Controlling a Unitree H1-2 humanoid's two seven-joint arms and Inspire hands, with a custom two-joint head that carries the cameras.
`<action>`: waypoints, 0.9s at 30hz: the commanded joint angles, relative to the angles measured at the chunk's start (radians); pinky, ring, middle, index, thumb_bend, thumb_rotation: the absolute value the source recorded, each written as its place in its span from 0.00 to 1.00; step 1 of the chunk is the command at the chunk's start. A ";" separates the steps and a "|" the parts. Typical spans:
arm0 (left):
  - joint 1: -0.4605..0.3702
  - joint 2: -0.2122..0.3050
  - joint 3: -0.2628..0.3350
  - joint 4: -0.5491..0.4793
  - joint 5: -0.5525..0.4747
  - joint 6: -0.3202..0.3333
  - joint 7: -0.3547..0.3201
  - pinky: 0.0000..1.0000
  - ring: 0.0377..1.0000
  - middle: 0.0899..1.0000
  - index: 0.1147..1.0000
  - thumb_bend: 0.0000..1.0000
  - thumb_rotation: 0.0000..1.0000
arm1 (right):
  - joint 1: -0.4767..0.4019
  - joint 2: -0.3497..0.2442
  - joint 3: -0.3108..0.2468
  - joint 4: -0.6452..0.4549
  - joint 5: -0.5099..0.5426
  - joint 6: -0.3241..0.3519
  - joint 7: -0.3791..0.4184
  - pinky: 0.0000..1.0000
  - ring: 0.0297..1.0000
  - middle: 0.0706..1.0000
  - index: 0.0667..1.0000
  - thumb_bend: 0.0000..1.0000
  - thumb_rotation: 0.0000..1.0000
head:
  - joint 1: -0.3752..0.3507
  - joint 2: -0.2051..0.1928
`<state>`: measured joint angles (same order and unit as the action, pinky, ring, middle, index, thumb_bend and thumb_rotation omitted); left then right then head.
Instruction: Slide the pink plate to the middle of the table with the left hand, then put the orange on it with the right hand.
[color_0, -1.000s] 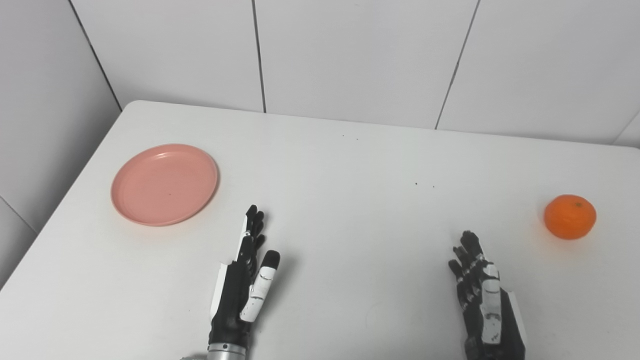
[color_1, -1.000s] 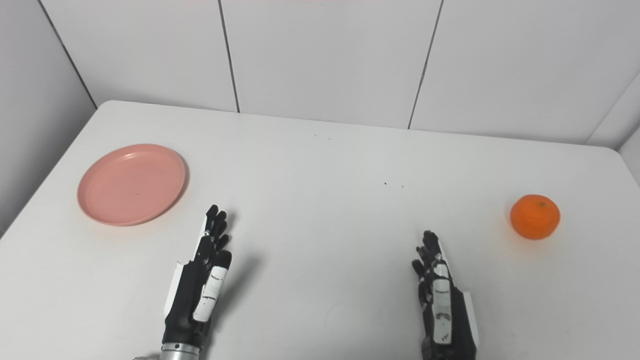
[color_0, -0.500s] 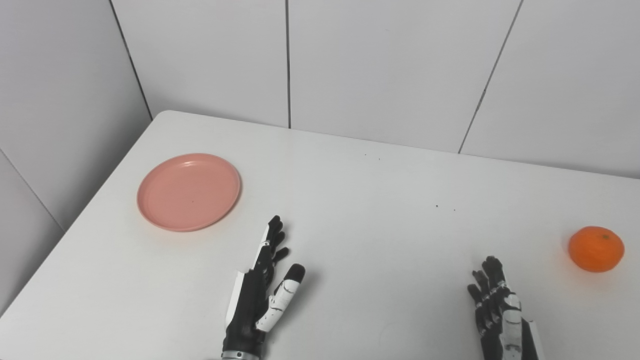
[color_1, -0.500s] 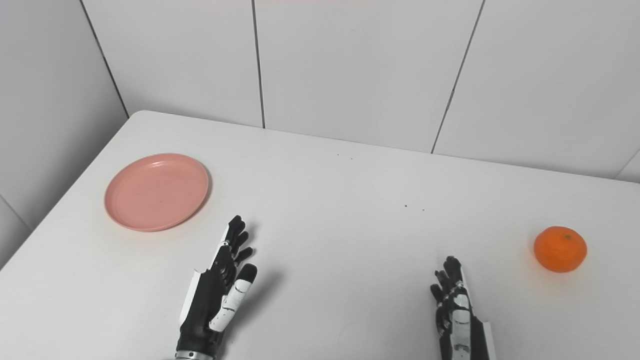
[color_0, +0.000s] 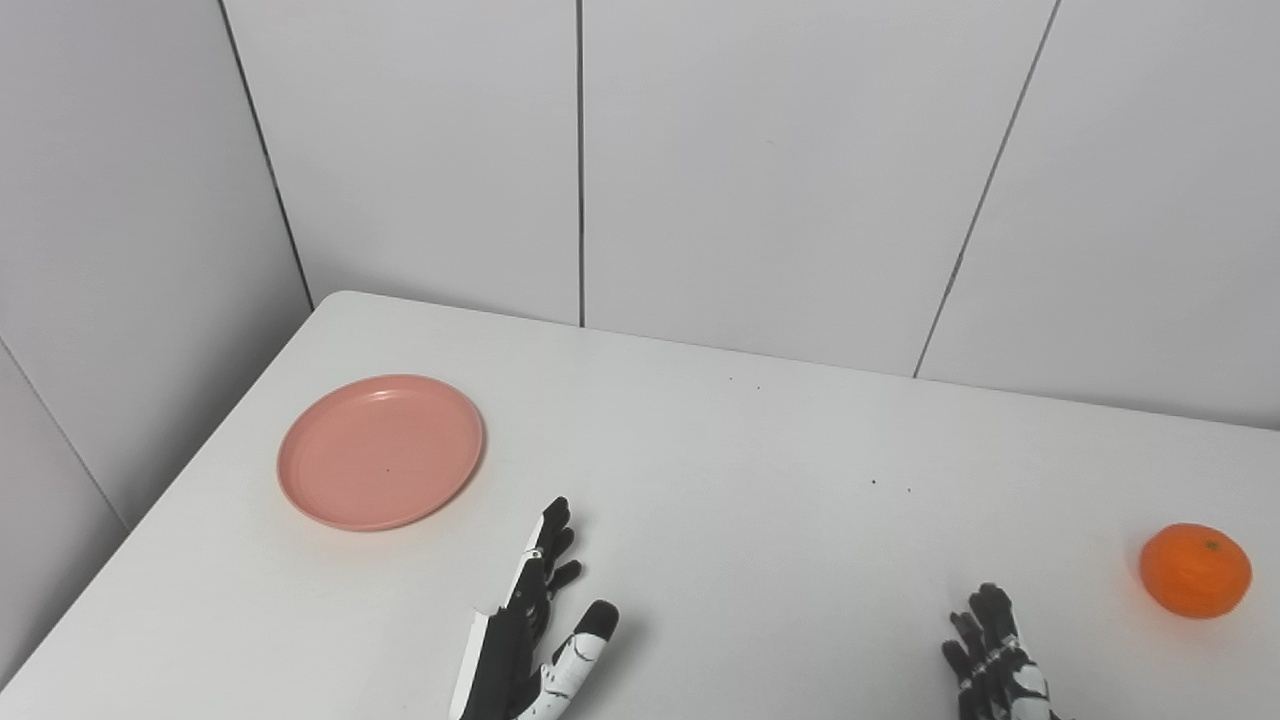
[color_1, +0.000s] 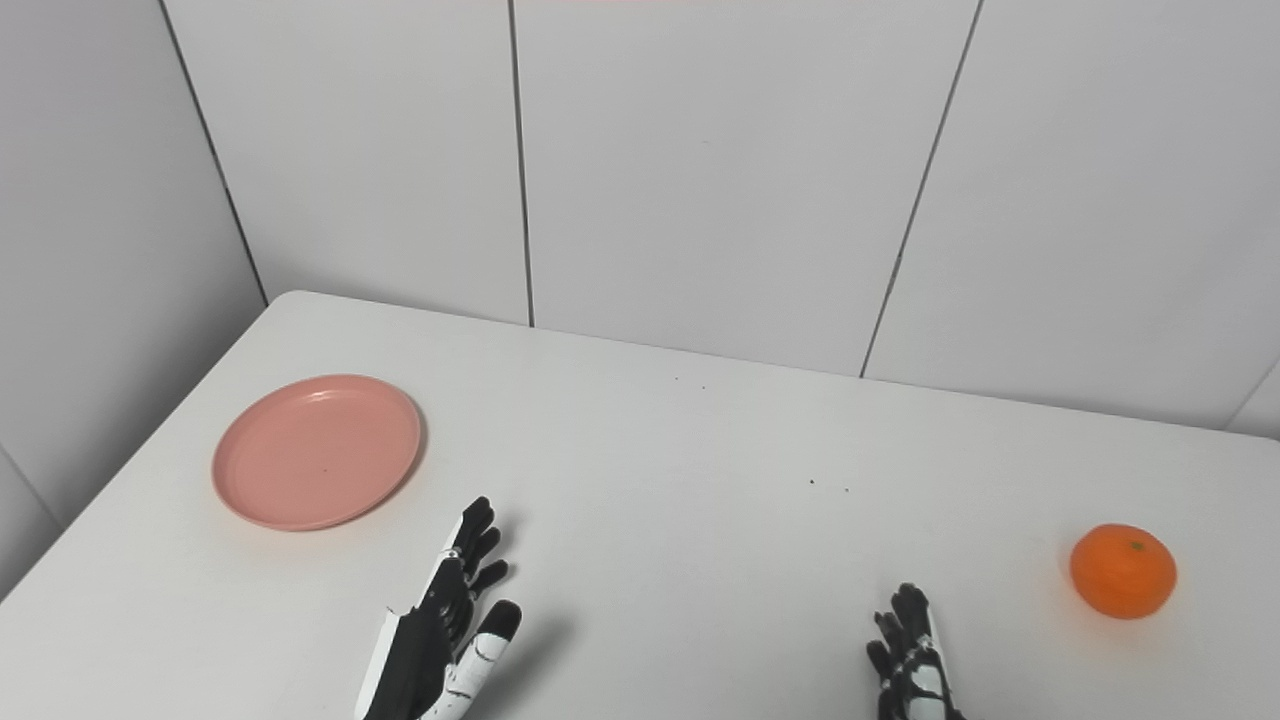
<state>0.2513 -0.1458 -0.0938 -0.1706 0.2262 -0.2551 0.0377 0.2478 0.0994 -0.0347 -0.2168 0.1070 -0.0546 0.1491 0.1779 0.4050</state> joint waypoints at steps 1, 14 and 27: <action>0.098 0.022 -0.004 0.213 -0.012 0.022 0.007 0.89 0.96 0.98 0.92 0.77 0.75 | 0.093 -0.059 -0.010 0.075 -0.004 0.050 -0.003 1.00 1.00 1.00 0.97 0.73 1.00 | 0.002 0.002; 0.111 0.064 0.000 0.112 -0.101 -0.011 -0.052 0.80 0.87 0.90 0.87 0.80 0.68 | 0.109 -0.038 0.007 0.015 0.015 0.107 -0.011 1.00 1.00 1.00 0.98 0.75 1.00 | -0.029 0.025; -0.064 0.049 0.045 -0.150 -0.305 0.211 -0.106 0.84 0.86 0.87 0.86 0.97 0.71 | 0.099 -0.037 0.007 0.036 0.020 0.100 -0.014 1.00 1.00 1.00 0.98 0.78 1.00 | -0.032 0.020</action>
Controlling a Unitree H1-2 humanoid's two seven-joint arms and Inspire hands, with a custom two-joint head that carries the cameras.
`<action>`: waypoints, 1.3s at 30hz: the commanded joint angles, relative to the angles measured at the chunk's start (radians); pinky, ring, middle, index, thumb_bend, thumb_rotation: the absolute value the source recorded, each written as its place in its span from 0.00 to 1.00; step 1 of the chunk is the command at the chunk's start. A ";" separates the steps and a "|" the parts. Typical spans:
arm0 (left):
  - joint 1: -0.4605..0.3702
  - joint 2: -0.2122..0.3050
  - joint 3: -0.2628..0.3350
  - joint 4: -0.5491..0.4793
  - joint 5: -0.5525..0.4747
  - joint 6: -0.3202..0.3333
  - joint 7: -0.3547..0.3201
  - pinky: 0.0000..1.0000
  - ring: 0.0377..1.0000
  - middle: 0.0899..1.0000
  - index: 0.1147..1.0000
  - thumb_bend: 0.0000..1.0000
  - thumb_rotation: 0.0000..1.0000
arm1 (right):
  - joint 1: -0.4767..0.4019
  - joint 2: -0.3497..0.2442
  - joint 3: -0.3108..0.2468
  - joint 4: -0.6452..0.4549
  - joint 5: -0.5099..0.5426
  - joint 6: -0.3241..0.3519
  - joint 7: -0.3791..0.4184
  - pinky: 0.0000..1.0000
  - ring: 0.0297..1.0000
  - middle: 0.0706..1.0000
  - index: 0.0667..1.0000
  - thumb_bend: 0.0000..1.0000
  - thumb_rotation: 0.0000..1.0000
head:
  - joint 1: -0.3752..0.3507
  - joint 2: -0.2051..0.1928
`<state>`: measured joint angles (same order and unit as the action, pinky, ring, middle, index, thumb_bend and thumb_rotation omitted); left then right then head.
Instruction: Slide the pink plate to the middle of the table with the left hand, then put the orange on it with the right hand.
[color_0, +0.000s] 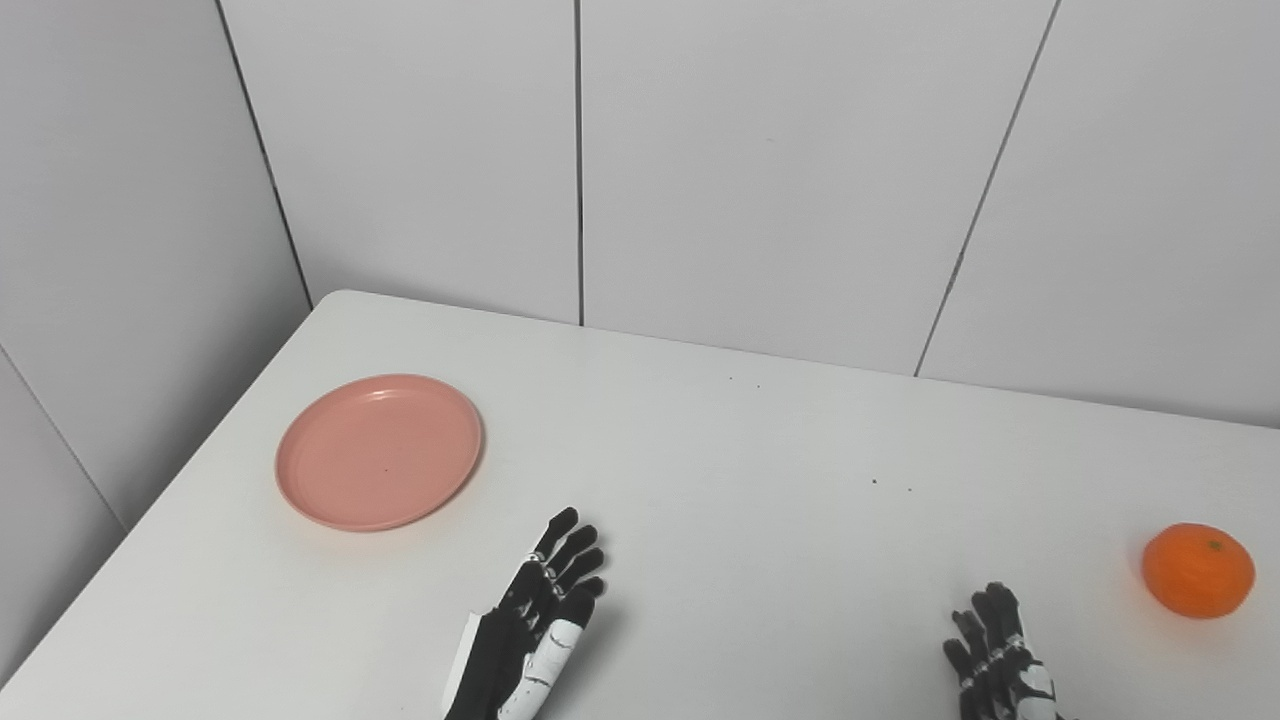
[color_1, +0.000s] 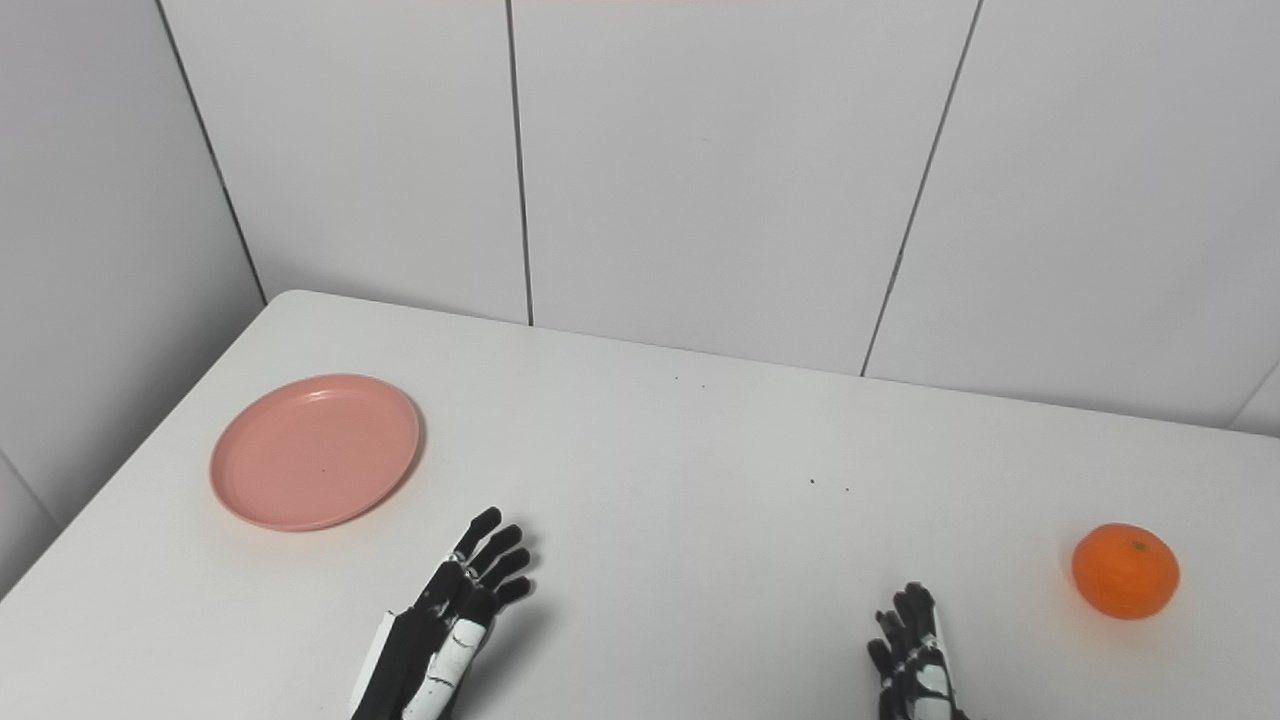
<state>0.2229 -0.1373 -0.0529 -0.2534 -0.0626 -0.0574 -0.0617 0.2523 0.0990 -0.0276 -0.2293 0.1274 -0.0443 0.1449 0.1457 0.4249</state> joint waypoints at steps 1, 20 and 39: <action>-0.052 0.041 0.012 -0.090 -0.024 0.039 -0.005 0.83 0.86 0.87 0.86 0.99 0.72 | 0.095 -0.036 0.001 0.049 0.000 0.090 -0.010 1.00 1.00 1.00 0.98 0.78 1.00 | 0.000 0.000; -0.316 0.193 0.190 -0.327 -0.392 0.478 0.015 0.93 0.95 0.96 0.92 0.95 0.81 | 0.094 -0.028 0.016 0.047 -0.004 0.093 -0.016 1.00 1.00 1.00 0.97 0.78 1.00 | -0.001 -0.007; -0.547 0.549 0.379 -0.062 -0.557 0.424 -0.145 0.85 0.91 0.87 0.86 0.98 0.75 | 0.090 -0.031 0.018 0.058 -0.009 0.082 -0.017 1.00 1.00 1.00 0.98 0.75 1.00 | -0.006 -0.011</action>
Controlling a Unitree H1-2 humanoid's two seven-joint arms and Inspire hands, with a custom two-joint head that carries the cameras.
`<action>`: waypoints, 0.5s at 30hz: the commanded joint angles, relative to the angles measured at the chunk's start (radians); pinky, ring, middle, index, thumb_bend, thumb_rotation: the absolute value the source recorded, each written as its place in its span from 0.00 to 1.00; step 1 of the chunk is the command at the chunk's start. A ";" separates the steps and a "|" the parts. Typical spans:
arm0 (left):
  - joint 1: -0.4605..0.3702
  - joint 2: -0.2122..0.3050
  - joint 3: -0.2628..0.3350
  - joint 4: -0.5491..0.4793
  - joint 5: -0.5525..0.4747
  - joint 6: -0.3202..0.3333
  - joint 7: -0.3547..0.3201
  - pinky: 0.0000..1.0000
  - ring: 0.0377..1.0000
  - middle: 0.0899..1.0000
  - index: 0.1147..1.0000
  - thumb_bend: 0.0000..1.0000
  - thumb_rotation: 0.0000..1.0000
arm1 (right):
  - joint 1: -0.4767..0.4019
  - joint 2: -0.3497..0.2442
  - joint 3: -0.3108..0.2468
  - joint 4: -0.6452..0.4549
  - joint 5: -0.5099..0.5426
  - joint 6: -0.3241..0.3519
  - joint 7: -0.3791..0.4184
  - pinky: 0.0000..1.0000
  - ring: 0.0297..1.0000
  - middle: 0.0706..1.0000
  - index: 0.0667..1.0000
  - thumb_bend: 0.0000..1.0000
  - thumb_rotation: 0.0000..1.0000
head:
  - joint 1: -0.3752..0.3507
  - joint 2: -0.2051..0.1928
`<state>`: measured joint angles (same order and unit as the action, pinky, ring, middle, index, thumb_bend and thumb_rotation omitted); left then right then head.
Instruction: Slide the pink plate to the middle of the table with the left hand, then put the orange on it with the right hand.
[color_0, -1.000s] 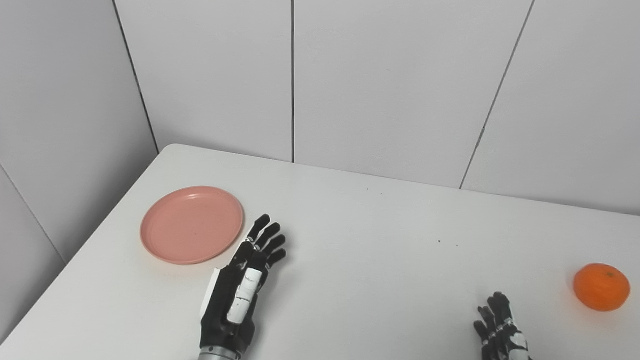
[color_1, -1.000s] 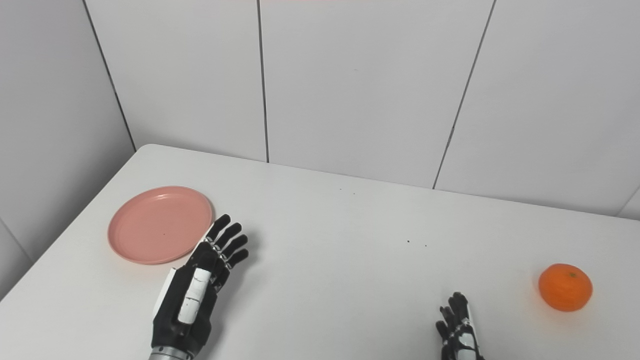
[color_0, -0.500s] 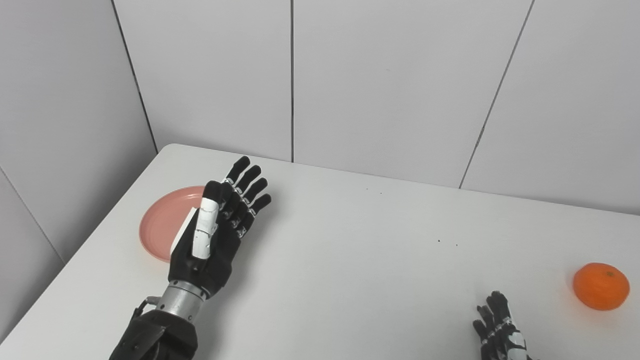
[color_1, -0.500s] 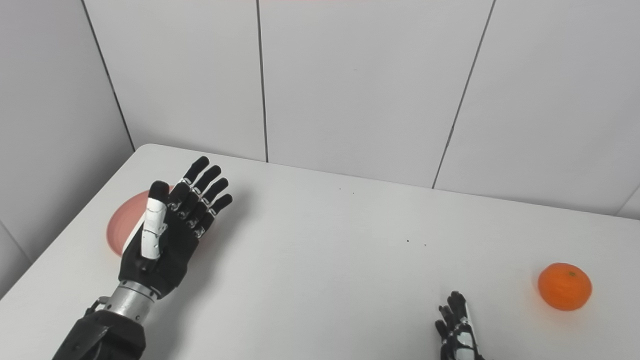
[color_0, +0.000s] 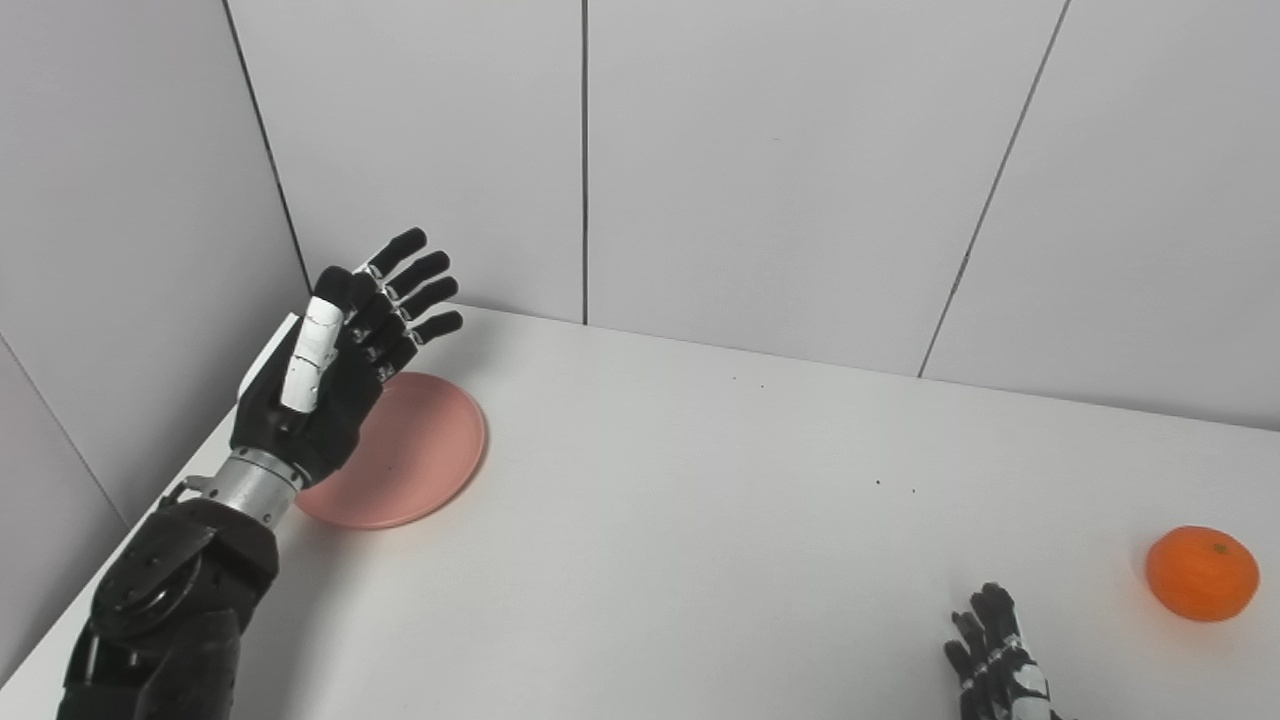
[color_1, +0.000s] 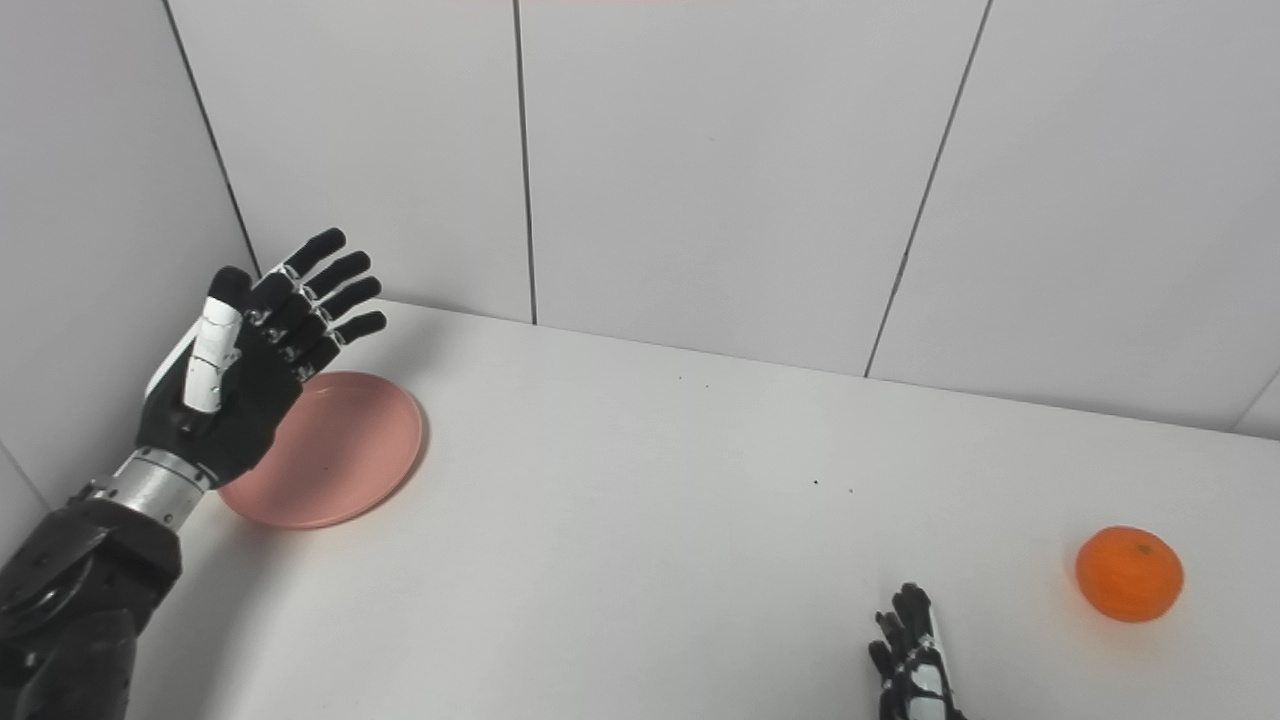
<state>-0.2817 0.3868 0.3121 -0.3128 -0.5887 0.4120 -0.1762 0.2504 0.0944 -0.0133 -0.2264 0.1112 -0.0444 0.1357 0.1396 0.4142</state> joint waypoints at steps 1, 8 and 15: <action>-0.050 0.037 0.020 0.011 -0.037 -0.042 -0.039 0.85 0.92 0.88 0.87 0.98 0.75 | 0.092 -0.026 0.003 0.056 0.007 0.083 -0.008 1.00 1.00 1.00 0.98 0.74 1.00 | 0.000 -0.001; -0.103 0.124 0.060 0.142 -0.047 -0.049 -0.104 0.87 0.92 0.91 0.91 1.00 0.77 | 0.090 -0.030 0.001 0.061 0.003 0.080 -0.009 1.00 1.00 1.00 0.97 0.74 1.00 | 0.002 0.003; -0.143 0.182 0.100 0.293 -0.045 -0.091 -0.172 0.87 0.94 0.94 0.92 0.97 0.78 | 0.087 -0.031 0.001 0.065 0.003 0.081 -0.009 1.00 1.00 1.00 0.97 0.73 1.00 | 0.006 0.003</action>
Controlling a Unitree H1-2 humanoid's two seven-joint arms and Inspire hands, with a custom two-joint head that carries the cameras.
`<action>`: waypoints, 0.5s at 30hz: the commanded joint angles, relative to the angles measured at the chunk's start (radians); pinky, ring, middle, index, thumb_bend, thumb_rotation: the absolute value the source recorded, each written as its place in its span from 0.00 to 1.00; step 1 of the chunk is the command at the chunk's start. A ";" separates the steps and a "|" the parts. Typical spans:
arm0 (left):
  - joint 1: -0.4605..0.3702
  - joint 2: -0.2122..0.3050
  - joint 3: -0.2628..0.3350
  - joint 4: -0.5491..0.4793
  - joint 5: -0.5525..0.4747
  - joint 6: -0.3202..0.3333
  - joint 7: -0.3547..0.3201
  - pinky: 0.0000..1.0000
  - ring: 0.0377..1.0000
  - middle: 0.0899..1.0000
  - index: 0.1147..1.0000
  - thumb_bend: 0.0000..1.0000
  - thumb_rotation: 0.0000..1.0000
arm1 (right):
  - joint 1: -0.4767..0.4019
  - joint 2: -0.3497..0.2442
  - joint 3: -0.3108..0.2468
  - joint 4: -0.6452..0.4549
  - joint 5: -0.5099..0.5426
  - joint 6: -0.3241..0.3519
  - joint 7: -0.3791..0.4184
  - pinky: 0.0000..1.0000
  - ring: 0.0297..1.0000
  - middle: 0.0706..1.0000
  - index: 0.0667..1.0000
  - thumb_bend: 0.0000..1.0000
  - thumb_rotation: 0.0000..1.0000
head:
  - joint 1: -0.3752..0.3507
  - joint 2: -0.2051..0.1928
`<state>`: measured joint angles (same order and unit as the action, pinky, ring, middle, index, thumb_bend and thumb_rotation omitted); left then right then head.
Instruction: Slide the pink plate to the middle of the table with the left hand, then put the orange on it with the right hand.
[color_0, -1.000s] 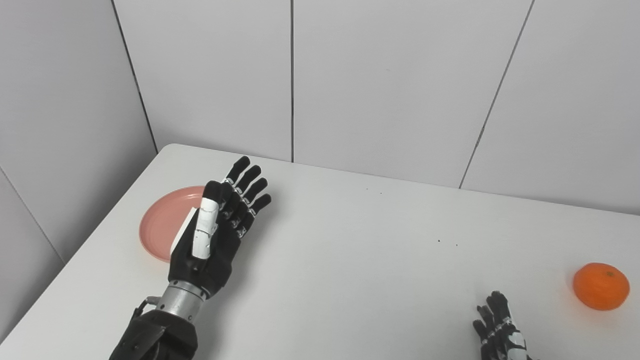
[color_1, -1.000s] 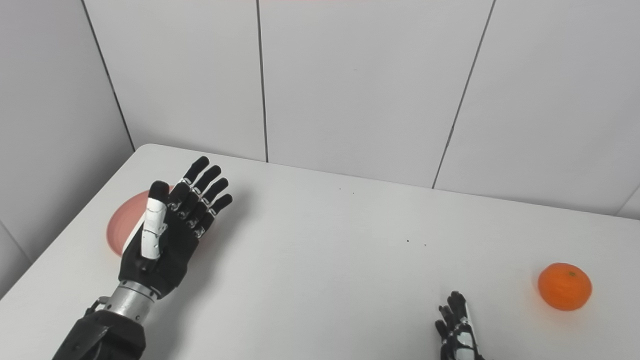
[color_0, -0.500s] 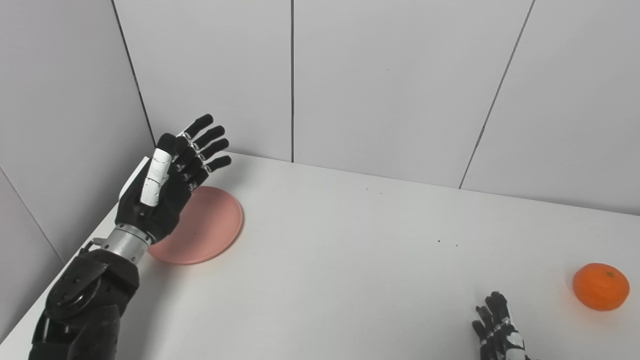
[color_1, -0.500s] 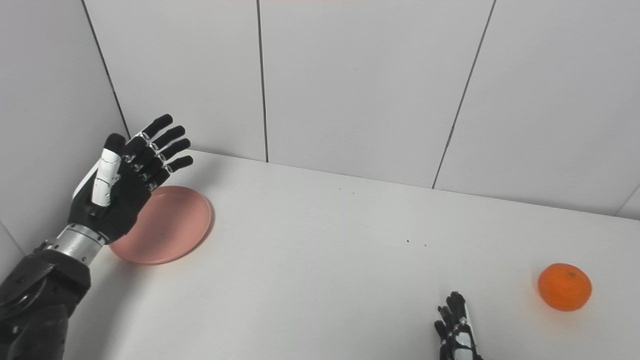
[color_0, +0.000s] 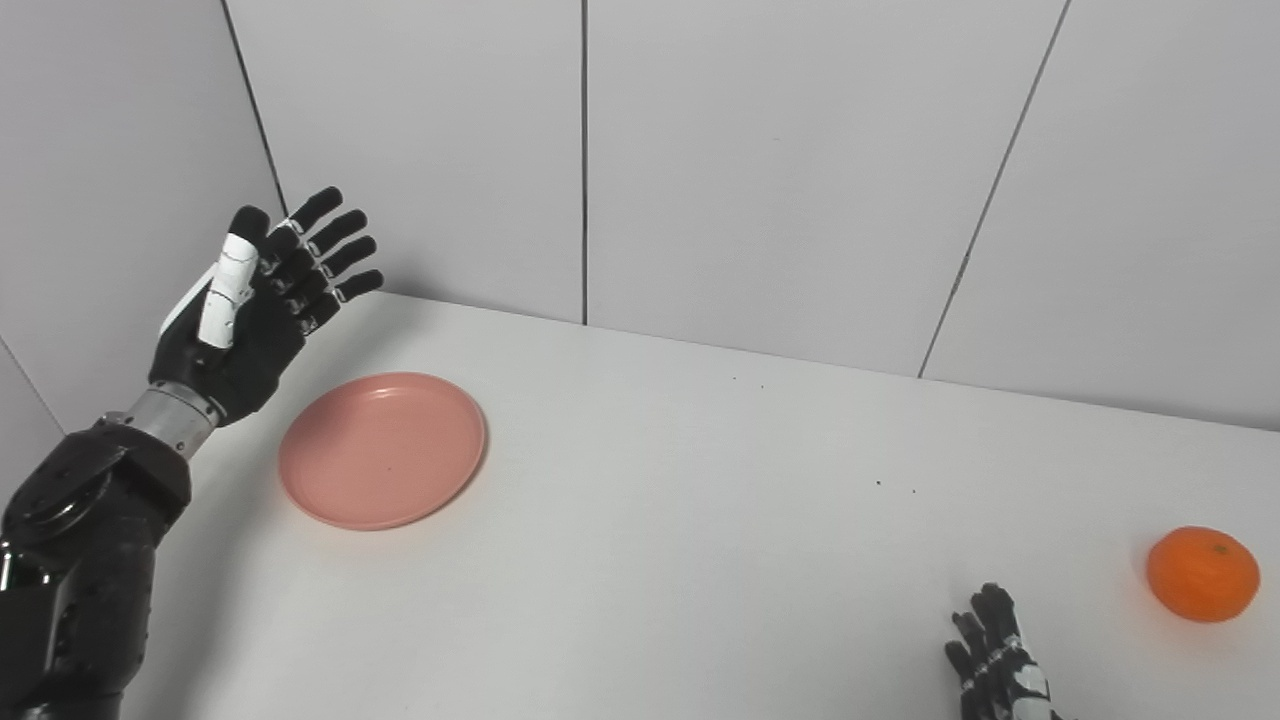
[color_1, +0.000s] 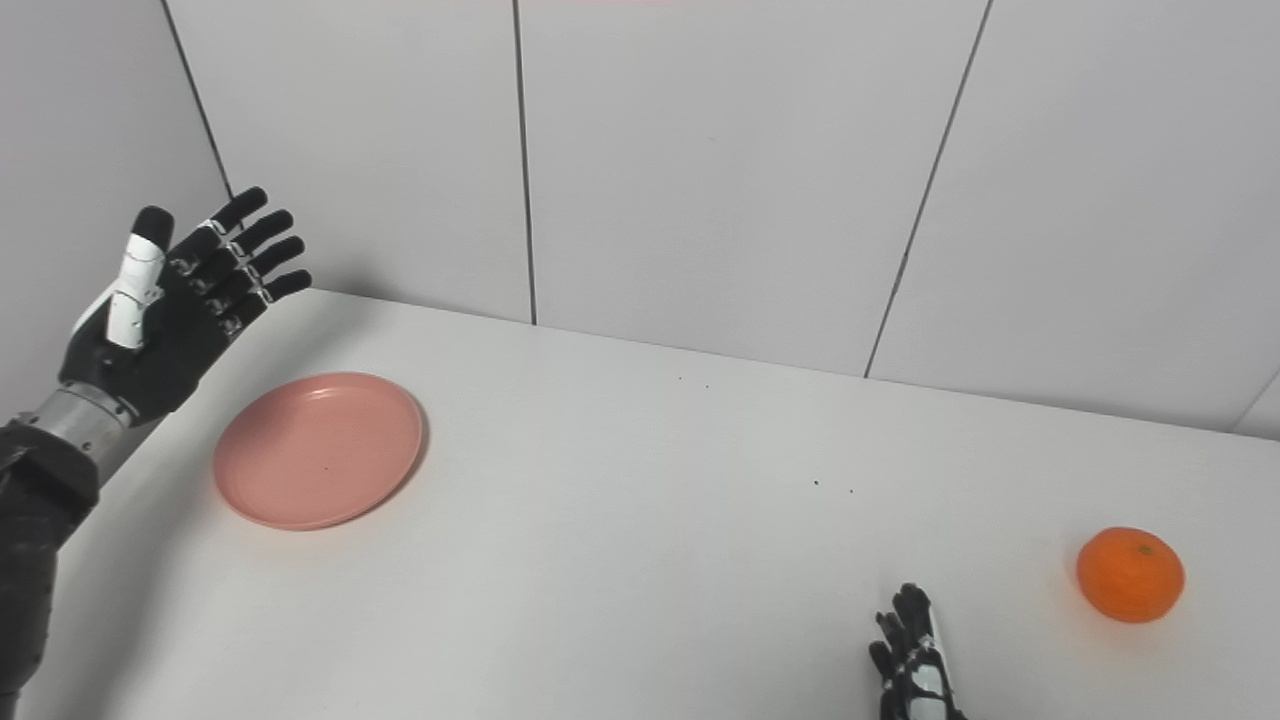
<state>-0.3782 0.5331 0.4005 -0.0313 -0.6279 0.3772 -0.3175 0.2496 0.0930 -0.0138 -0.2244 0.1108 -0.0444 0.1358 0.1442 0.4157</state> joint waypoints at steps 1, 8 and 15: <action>-0.052 0.042 0.015 0.047 -0.003 -0.073 -0.045 0.88 0.94 0.94 0.92 0.97 0.78 | 0.086 -0.028 0.001 0.066 0.002 0.081 -0.011 1.00 1.00 1.00 0.97 0.73 1.00 | 0.001 -0.002; -0.092 0.074 0.026 0.323 0.013 -0.180 -0.137 0.93 0.95 0.97 0.98 0.99 0.73 | 0.076 -0.024 0.000 0.087 -0.004 0.066 -0.015 1.00 1.00 1.00 0.97 0.72 1.00 | -0.006 -0.009; -0.118 0.066 0.045 0.520 0.001 -0.252 -0.222 0.89 0.99 0.99 1.00 0.96 0.76 | 0.078 -0.027 0.002 0.082 -0.003 0.071 -0.012 1.00 1.00 1.00 0.98 0.71 1.00 | -0.009 -0.004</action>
<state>-0.4364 0.5606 0.4335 0.4808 -0.6067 0.1846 -0.4945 0.2463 0.0919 -0.0132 -0.2181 0.1080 -0.0472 0.1357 0.1350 0.4111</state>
